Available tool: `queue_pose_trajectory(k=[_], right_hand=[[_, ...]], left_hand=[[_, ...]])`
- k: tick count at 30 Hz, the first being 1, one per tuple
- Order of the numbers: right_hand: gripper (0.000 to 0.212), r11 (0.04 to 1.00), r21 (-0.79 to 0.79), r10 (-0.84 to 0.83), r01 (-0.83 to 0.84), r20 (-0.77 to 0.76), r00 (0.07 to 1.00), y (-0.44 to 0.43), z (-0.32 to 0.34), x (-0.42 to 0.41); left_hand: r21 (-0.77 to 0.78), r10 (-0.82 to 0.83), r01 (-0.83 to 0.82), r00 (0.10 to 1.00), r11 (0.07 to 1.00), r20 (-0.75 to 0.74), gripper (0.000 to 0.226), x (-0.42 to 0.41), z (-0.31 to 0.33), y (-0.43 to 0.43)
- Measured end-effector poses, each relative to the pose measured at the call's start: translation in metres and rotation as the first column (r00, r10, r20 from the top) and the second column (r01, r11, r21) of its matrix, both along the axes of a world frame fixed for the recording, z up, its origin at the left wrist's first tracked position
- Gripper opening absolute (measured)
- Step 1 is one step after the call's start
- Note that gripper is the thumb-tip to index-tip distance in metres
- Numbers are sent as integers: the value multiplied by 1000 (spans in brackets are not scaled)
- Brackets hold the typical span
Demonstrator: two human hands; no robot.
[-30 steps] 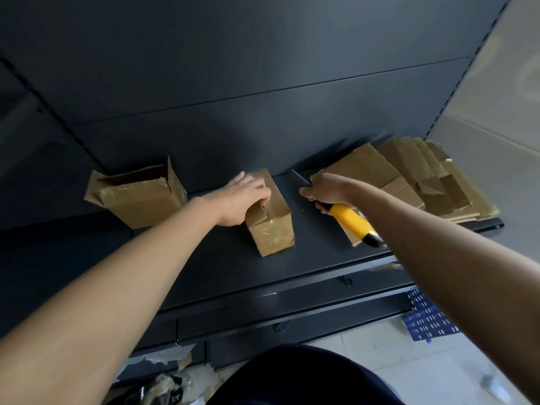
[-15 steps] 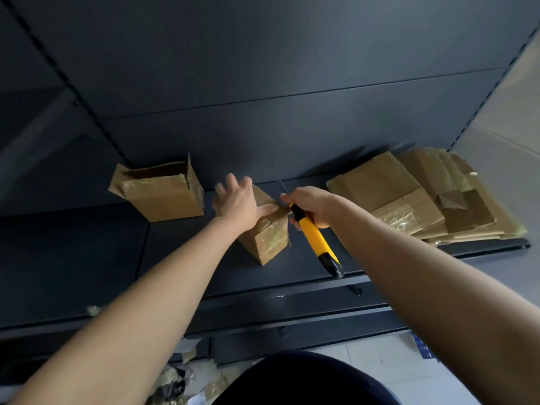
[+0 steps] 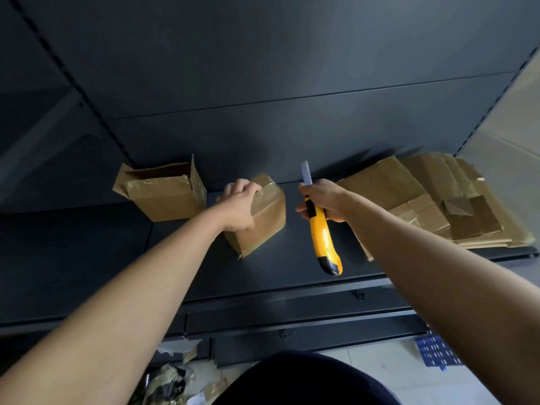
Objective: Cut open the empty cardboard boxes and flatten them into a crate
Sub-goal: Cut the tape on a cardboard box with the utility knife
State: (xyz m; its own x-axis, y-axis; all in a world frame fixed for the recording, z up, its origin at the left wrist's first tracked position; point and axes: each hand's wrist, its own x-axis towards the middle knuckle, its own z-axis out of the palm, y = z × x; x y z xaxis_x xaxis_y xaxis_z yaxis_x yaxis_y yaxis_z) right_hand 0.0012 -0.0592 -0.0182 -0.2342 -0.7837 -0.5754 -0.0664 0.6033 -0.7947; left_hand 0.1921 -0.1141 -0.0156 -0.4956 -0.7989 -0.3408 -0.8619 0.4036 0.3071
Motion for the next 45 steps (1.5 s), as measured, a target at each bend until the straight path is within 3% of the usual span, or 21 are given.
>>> queue_pose_trajectory(k=[4, 8, 14, 16, 18, 20, 22, 25, 28, 32, 36, 37, 40, 45], right_hand=[[33, 995, -49, 87, -88, -36, 996, -3, 0, -1], [29, 976, -73, 198, -205, -94, 976, -3, 3, -2], [40, 952, -161, 198, -259, -321, 926, -9, 6, -3], [41, 950, -141, 213, -278, -360, 909, -11, 6, 0], [38, 959, -145, 199, -243, -265, 943, -15, 5, 4], [34, 964, -148, 190, -219, -187, 964, -17, 4, 3], [33, 947, -143, 248, -287, -239, 939, -20, 4, -3], [30, 879, -34, 410, -476, -455, 790, -23, 7, -16], [17, 837, 101, 492, -538, -570, 658, -30, 13, -24], [29, 689, 259, 630, -677, -676, 383, -42, 29, -33], [16, 689, 215, 606, -692, -695, 387, -49, 24, -28], [15, 641, 243, 639, -728, -694, 331, -50, 21, -27], [26, 528, 377, 744, -761, -637, 201, -54, 25, -33], [30, 498, 381, 743, -779, -650, 157, -55, 26, -25]], left_hand=[[-140, 4, -13, 998, 990, -59, 79, 4, -3, 4], [-265, 0, -1, 1000, 964, -4, 56, -5, -2, 7], [-431, 8, 19, 998, 902, 60, 35, -16, -6, 14], [-427, 12, 13, 998, 904, 56, 40, -17, -6, 11], [-373, 35, -14, 998, 928, 52, 47, -18, -3, 7], [-258, 69, -52, 996, 965, 55, 53, -18, 0, 1], [-137, 95, -88, 994, 987, 49, 56, -16, 3, -3], [-24, 53, -52, 998, 998, 36, 53, -12, 6, -7], [5, -10, 10, 999, 1000, 49, 51, -12, 9, -10], [44, -43, 42, 999, 998, 17, 53, -12, 10, -11], [100, -43, 52, 995, 994, -88, 22, -8, 11, -12], [103, -33, 45, 993, 994, -110, 17, -7, 10, -12], [87, -3, 14, 992, 996, -126, 22, -8, 9, -12], [80, 13, -3, 992, 997, -122, 20, -13, 12, -14]])
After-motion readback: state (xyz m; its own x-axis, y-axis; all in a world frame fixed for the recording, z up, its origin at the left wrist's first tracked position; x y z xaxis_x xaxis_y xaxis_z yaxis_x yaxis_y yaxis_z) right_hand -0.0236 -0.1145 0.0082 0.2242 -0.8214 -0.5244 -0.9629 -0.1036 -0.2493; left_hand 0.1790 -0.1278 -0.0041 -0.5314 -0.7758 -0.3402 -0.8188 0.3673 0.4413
